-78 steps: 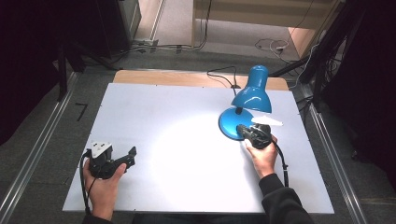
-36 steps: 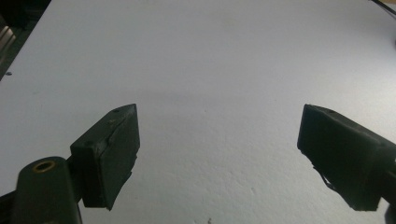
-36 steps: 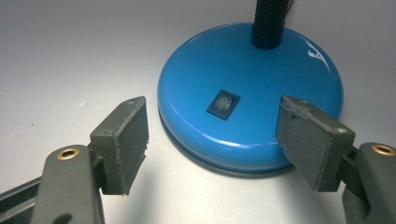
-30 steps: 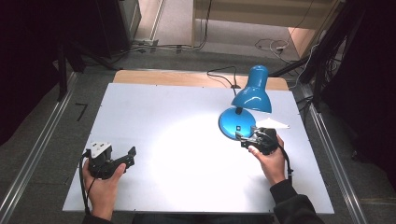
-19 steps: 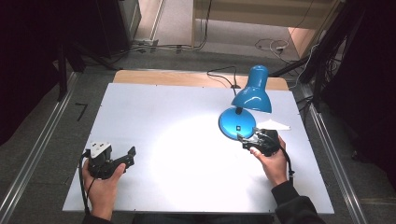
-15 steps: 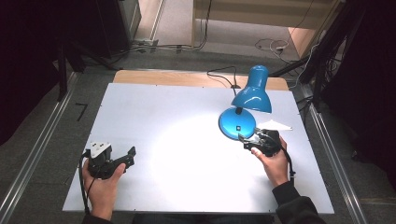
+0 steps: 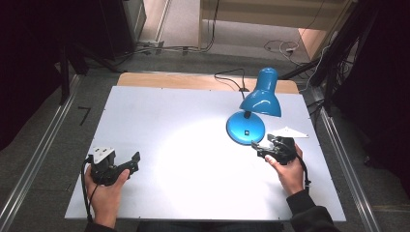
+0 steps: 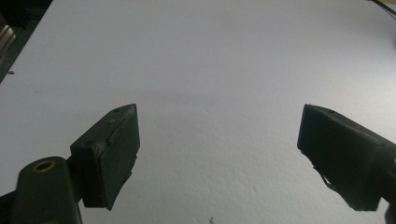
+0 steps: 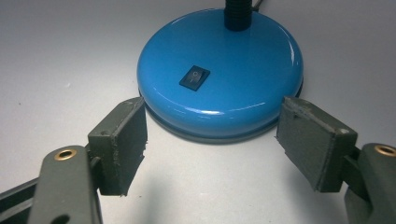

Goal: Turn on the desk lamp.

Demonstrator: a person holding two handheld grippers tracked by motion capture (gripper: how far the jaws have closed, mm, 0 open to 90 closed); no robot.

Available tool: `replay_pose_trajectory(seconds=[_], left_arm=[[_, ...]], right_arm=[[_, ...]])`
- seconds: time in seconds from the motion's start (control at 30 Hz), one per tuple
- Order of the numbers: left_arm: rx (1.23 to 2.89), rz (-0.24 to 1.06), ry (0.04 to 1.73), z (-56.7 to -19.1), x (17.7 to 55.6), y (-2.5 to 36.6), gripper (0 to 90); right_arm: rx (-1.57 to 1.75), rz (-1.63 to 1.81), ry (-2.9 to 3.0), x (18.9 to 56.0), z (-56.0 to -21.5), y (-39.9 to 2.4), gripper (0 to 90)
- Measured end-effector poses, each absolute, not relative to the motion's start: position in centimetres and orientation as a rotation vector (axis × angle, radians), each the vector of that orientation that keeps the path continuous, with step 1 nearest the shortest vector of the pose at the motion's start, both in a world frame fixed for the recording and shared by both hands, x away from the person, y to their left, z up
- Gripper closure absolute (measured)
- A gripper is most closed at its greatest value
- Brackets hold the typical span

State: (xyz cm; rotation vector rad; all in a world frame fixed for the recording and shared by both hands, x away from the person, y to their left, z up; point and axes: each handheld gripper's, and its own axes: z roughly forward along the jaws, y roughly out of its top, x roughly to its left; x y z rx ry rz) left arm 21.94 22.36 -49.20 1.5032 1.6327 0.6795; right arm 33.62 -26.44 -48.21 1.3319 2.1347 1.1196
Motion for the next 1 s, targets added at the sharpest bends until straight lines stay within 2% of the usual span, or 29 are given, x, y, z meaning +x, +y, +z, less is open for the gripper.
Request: replay_pose_trajectory(seconds=[1.0], left_arm=[[1.509,0.658,1.633,-49.3,22.0,22.5,13.8]], right_arm=[[1.357,1.066,2.135,31.5,-48.6,-30.0,22.6]])
